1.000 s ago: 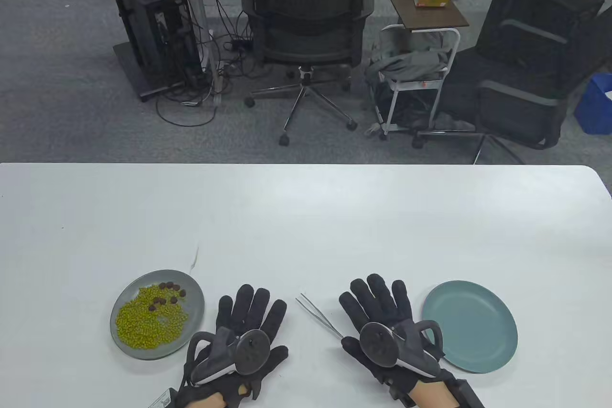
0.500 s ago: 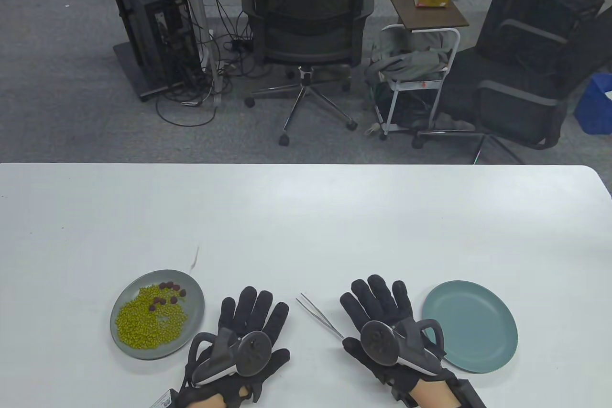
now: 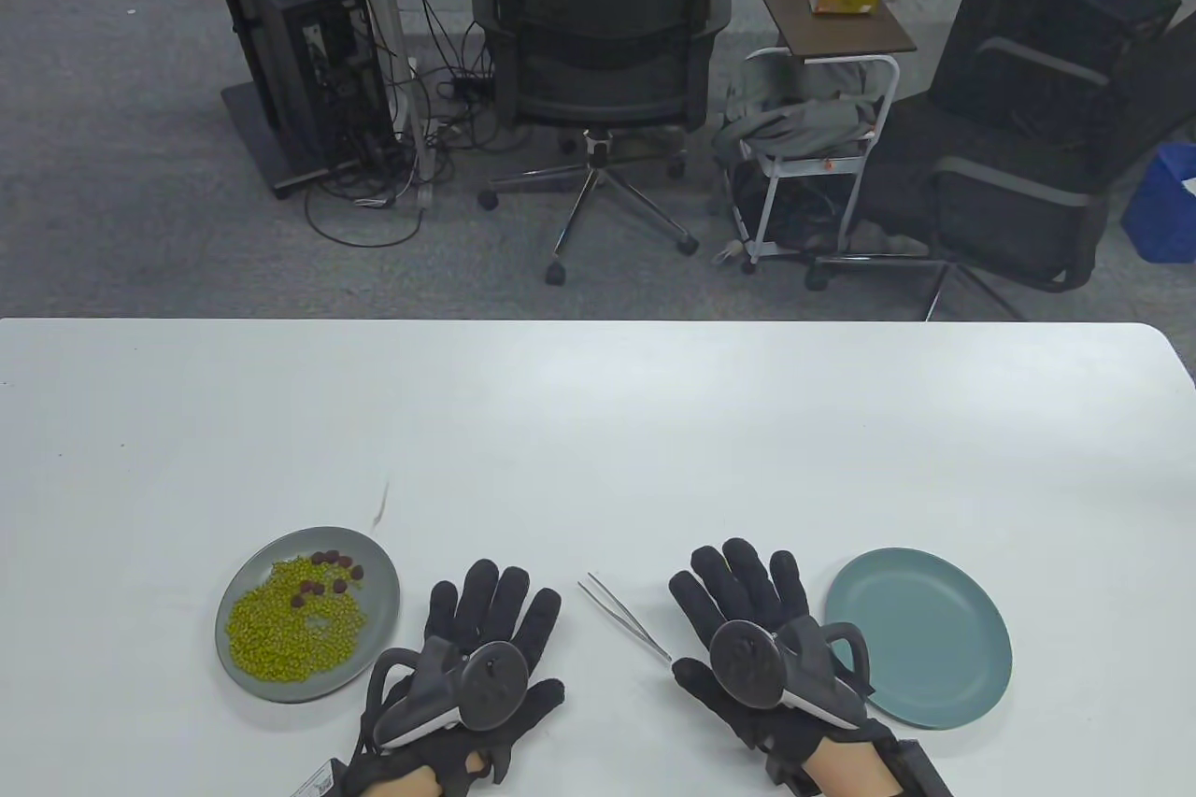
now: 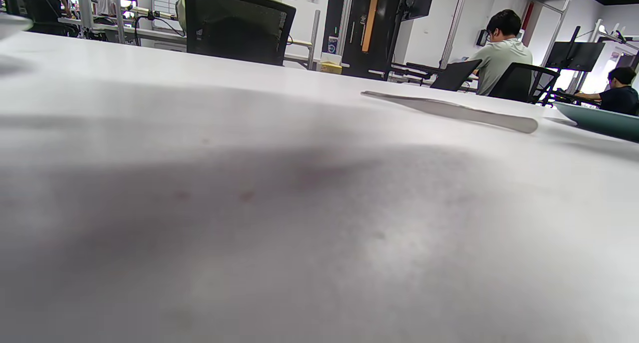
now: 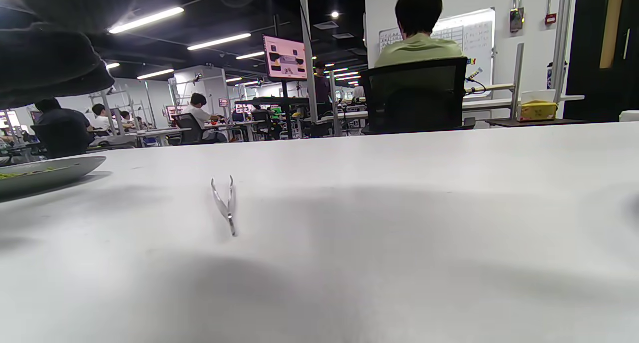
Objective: Pick cranberries with tweezers into plate
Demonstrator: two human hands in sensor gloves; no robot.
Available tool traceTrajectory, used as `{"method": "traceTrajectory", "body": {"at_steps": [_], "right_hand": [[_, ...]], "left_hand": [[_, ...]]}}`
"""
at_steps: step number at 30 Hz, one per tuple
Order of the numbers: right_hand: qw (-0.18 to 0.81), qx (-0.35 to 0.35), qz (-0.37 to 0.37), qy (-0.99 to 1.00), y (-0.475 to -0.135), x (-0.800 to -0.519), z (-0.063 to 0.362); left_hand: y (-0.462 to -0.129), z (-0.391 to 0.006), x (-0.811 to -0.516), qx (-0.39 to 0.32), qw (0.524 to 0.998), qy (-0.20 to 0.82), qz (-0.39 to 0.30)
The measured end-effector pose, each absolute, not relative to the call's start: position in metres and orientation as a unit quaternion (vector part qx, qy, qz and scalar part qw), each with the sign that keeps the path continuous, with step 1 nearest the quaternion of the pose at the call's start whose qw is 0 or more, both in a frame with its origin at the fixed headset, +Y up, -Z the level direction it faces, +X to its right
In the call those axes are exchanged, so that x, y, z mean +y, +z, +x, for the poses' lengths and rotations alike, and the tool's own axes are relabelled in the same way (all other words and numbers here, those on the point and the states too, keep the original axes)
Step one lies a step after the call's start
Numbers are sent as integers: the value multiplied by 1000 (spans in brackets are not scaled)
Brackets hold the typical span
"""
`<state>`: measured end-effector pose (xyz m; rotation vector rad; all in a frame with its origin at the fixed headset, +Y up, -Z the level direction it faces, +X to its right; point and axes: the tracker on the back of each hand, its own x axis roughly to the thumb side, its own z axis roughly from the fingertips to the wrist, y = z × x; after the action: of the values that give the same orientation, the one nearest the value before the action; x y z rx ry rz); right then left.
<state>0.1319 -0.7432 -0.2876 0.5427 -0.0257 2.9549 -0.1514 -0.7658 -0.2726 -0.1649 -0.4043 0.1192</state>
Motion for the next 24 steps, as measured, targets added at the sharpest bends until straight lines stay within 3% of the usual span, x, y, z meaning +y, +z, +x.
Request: {"method": "traceTrajectory", "body": {"at_steps": [11, 24], "right_hand": [[70, -2, 181, 981, -285, -741, 132], [-38, 31, 186, 981, -296, -716, 113]], "left_hand": [[-272, -151, -767, -201, 975, 55, -83], [-271, -148, -770, -205, 972, 56, -98]]}}
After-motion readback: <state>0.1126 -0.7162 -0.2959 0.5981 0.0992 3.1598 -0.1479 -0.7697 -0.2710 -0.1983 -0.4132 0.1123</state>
